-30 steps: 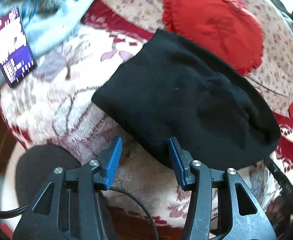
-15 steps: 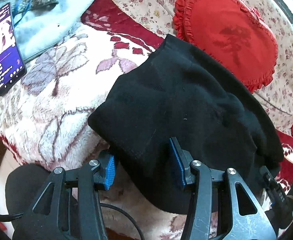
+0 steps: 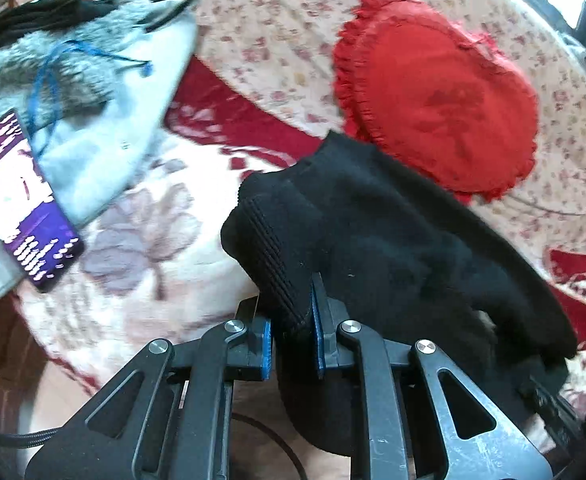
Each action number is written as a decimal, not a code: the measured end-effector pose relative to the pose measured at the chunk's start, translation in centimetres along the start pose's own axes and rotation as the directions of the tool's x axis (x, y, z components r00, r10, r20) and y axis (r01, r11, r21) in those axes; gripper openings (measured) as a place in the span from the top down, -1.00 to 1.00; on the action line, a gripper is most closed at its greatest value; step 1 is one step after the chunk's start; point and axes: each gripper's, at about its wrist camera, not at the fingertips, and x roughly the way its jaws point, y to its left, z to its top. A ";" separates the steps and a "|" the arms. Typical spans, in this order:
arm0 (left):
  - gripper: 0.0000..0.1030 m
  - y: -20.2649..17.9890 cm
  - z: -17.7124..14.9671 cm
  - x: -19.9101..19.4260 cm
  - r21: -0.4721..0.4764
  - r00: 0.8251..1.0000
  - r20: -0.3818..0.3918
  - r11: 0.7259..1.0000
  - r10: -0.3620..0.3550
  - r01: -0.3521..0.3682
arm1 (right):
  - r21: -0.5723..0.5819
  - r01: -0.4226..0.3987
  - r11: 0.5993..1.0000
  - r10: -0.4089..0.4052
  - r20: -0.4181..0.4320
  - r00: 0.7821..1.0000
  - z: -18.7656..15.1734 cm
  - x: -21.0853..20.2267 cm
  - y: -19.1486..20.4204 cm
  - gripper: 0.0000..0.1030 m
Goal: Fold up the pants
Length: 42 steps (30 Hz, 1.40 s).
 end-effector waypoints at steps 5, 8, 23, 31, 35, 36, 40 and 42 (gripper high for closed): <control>0.71 1.3 -1.9 2.3 -0.006 0.996 -0.079 0.999 0.041 -0.042 | 0.057 -0.033 0.998 0.039 -0.120 0.992 -2.2 2.3 -0.7 0.77; 0.58 1.2 -1.9 1.3 0.015 0.996 -0.063 0.998 0.066 -0.066 | 0.026 -0.069 0.997 0.071 -0.094 0.993 -1.6 -0.5 -0.9 0.68; 0.47 -0.9 -2.2 -4.1 0.107 0.994 0.033 0.989 0.100 -0.103 | -0.098 -0.080 0.992 0.075 -0.055 0.996 0.8 -2.4 0.4 0.56; 0.47 -9.4 -4.2 -0.8 0.222 0.997 -0.064 0.973 -0.054 0.067 | 0.065 0.126 0.990 -0.124 -0.039 0.992 2.0 -0.2 -7.8 0.57; 0.47 -13.0 -4.9 1.3 0.276 0.991 -0.113 0.956 -0.069 0.098 | 0.027 0.224 0.974 -0.224 0.028 0.974 6.8 0.1 -9.5 0.56; 0.47 -13.7 -5.0 1.7 0.284 0.990 -0.120 0.953 -0.069 0.101 | 0.005 0.243 0.970 -0.243 0.058 0.968 8.5 0.3 -9.6 0.56; 0.47 -15.4 -4.9 2.8 0.312 0.991 -0.125 0.947 -0.042 0.079 | -0.041 0.289 0.957 -0.286 0.056 0.957 15.1 3.5 -11.4 0.56; 0.47 -15.3 -4.8 2.9 0.308 0.991 -0.126 0.948 -0.041 0.078 | -0.017 0.257 0.966 -0.256 0.056 0.965 16.6 2.8 -12.2 0.56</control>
